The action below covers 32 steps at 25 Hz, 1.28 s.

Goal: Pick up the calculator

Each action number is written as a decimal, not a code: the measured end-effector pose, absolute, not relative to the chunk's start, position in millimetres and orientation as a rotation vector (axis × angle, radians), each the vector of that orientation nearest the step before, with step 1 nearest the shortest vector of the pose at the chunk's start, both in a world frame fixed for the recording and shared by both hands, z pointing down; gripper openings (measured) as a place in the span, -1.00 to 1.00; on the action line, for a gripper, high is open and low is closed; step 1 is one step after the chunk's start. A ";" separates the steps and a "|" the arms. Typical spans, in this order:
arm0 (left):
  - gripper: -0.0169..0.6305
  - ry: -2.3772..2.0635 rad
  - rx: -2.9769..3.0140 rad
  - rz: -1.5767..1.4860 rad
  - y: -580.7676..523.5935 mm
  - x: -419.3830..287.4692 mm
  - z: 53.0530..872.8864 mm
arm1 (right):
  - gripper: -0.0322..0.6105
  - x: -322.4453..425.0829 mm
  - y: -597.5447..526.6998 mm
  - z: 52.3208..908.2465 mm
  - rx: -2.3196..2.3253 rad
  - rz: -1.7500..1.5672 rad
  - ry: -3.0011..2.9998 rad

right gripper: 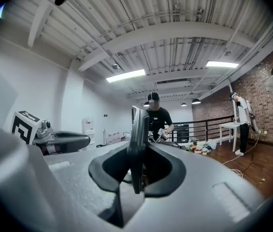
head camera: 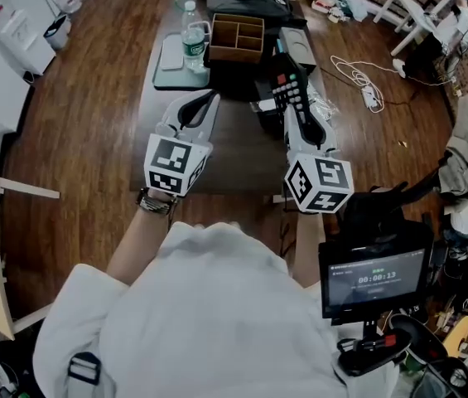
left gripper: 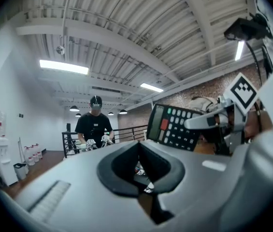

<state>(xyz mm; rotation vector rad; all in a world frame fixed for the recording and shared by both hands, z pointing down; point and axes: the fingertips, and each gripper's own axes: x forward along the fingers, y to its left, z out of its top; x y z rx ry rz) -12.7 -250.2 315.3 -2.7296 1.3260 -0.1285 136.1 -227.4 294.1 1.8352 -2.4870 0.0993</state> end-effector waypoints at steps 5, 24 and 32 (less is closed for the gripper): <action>-0.94 1.363 -2.727 -0.149 -250.0 -9.8 317.8 | -0.69 136.3 -226.5 297.5 1.808 0.075 -2.484; -0.93 1.370 -2.797 -0.231 -243.6 -32.7 336.0 | -0.69 112.1 -221.2 302.4 1.789 0.098 -2.445; -0.93 1.410 -2.783 -0.402 -239.6 -68.4 366.0 | -0.69 99.0 -211.4 315.6 1.790 0.117 -2.387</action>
